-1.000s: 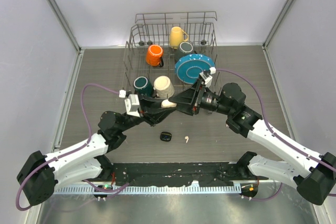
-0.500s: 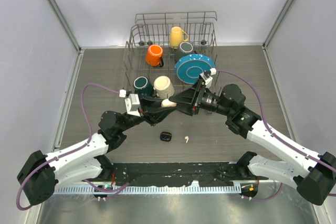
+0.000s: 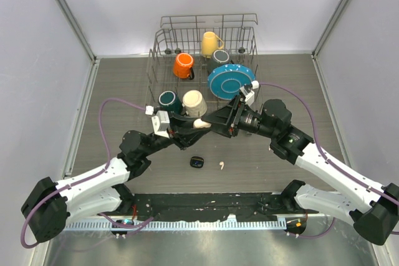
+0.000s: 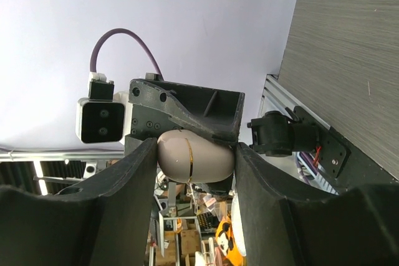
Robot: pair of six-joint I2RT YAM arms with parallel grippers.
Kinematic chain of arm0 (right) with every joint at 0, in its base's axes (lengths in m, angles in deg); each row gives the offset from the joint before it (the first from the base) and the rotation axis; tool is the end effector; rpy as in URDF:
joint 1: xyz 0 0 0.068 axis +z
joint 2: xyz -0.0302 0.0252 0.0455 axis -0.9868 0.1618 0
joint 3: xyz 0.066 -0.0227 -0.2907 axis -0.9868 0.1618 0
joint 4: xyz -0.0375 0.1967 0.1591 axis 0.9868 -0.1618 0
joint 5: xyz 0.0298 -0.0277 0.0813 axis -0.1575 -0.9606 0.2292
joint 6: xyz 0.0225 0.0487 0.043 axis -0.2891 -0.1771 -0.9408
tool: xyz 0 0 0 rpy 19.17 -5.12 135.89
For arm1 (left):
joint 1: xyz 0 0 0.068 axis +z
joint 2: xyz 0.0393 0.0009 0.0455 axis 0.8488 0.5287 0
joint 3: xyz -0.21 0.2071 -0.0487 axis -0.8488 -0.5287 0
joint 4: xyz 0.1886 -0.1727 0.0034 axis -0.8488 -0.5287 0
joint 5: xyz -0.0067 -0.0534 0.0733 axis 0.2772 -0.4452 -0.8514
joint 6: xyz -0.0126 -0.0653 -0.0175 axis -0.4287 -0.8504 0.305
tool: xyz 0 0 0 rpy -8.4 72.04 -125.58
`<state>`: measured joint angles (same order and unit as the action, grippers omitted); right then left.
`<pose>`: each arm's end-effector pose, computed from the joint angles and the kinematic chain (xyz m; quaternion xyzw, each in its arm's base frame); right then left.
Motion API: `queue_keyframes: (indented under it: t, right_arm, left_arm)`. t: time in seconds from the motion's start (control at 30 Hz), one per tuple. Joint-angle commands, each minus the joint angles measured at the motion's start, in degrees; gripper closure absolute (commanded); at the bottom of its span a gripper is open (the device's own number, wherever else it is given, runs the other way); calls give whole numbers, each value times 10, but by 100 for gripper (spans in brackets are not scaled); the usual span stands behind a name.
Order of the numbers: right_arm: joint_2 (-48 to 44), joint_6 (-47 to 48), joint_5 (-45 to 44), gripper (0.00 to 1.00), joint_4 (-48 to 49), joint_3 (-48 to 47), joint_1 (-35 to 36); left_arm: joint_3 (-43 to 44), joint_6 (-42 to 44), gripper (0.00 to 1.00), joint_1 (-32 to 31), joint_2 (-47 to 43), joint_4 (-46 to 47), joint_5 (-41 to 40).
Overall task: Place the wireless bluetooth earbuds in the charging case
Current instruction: Pick up the charging case at the center of the board.
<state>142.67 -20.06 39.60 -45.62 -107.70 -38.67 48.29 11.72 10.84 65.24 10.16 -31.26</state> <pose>0.1498 0.1662 0.3661 0.0804 0.7238 0.6558 0.1988 0.1236 -0.1660 0.3376 0.2986 0.4666 -0.5339 0.6388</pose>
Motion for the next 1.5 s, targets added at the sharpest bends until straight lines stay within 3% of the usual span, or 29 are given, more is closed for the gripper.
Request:
queue_keyframes:
  t: [0.0,0.07,0.1,0.2,0.37,0.7,0.9,1.07,1.47]
  right_arm:
    - [-2,32,-8,78,-45,-6,5]
    - [-4,28,-10,71,-39,-3,5]
    - [-6,28,-10,61,-38,-2,5]
    - [-15,25,-21,52,-33,5,6]
    - [-34,32,-43,43,-30,12,5]
    - [-69,166,-130,41,-164,-50,5]
    - [-58,265,-120,41,-240,-112,5]
    - [-46,330,-92,48,-266,-151,5]
    - [-23,350,-51,52,-273,-173,8]
  left_arm:
    - [19,3,100,-1,-7,52,-5]
    - [19,6,100,-1,-11,52,-8]
    - [17,6,100,-1,-12,51,-9]
    - [16,7,100,0,-15,52,-10]
    - [12,7,100,-1,-22,49,-11]
    - [-3,12,100,-1,-47,19,-15]
    - [-4,20,100,0,-59,1,-23]
    - [-3,23,100,-1,-58,-4,-23]
    - [8,19,100,0,-37,-6,-14]
